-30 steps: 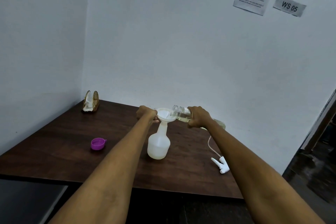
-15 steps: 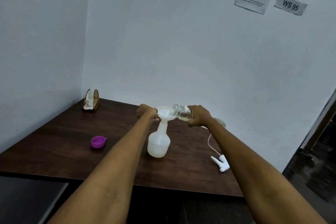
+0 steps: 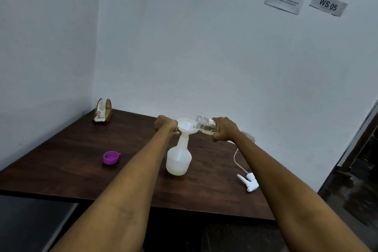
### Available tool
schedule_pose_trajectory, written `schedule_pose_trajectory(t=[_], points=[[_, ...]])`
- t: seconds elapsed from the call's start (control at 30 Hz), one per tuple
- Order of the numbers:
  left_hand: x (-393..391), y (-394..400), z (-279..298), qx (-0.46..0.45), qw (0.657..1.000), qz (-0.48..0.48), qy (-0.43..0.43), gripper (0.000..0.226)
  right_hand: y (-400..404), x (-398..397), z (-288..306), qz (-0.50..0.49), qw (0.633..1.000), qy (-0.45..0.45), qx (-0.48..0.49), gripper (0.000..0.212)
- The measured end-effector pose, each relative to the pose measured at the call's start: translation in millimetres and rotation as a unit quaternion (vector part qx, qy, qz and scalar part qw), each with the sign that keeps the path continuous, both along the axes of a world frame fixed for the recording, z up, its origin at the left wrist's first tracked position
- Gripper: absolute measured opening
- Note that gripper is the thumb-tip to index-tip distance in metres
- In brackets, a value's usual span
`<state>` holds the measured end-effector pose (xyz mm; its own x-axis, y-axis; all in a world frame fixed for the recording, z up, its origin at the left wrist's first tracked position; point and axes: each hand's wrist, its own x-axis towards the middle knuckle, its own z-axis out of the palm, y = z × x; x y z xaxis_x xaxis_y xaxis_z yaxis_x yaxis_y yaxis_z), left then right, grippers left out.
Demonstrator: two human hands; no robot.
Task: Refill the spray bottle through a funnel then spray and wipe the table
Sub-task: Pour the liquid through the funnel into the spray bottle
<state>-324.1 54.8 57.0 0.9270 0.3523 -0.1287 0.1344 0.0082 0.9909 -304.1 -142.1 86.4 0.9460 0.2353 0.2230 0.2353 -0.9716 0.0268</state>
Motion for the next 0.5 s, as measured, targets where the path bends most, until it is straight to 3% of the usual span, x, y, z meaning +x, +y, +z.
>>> schedule_pose_trajectory(t=[0.5], points=[[0.1, 0.2, 0.0, 0.003, 1.000, 0.020, -0.003, 0.020, -1.4, -2.0, -0.2, 0.002, 1.000, -0.002, -0.013, 0.035]])
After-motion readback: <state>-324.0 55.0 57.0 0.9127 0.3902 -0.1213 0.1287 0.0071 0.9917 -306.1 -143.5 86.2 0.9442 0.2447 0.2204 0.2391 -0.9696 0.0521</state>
